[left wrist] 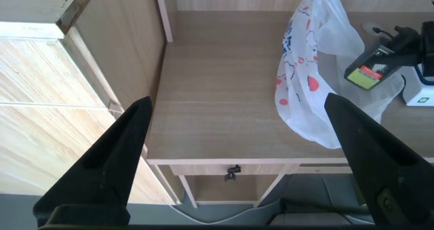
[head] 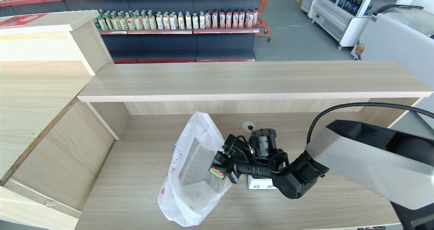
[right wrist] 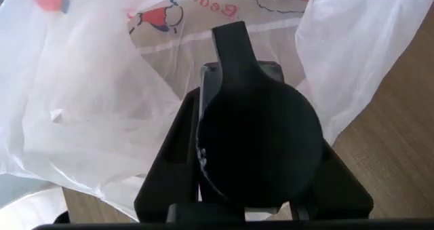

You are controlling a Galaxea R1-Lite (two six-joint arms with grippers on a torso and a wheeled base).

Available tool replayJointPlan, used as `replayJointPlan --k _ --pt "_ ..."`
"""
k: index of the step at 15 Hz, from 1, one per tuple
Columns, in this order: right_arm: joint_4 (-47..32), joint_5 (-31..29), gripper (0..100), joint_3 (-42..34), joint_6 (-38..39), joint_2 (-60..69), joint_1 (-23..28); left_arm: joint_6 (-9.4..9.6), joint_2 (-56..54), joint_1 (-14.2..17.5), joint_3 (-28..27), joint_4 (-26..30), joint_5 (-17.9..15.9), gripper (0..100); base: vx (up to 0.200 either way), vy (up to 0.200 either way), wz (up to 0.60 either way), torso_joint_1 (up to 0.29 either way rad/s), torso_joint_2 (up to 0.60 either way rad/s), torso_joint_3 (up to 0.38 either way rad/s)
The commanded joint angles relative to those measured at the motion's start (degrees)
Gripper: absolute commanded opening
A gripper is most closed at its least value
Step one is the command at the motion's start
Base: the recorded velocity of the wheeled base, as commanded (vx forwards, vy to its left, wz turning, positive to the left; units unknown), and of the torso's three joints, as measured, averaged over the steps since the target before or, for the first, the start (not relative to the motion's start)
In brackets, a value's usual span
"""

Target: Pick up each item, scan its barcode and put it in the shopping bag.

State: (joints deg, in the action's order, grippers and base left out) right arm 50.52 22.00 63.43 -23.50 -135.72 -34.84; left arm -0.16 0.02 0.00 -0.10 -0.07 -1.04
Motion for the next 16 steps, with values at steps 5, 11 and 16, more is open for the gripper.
replayJointPlan --k 5,11,16 --pt "1.87 0.58 100 -0.32 11.11 0.89 0.04 -0.02 -0.02 0.00 0.01 -0.01 0.07 100 0.000 0.000 0.00 0.000 0.00 0.000" --pt "-9.56 0.14 100 -7.53 43.81 17.50 4.17 -0.02 -0.02 0.00 0.01 -0.01 -0.02 100 0.000 0.000 0.00 0.000 0.00 0.000" --pt "-11.85 -0.03 100 -27.74 48.02 40.36 13.22 -0.02 -0.02 0.00 0.01 -0.01 0.07 100 0.000 0.000 0.00 0.000 0.00 0.000"
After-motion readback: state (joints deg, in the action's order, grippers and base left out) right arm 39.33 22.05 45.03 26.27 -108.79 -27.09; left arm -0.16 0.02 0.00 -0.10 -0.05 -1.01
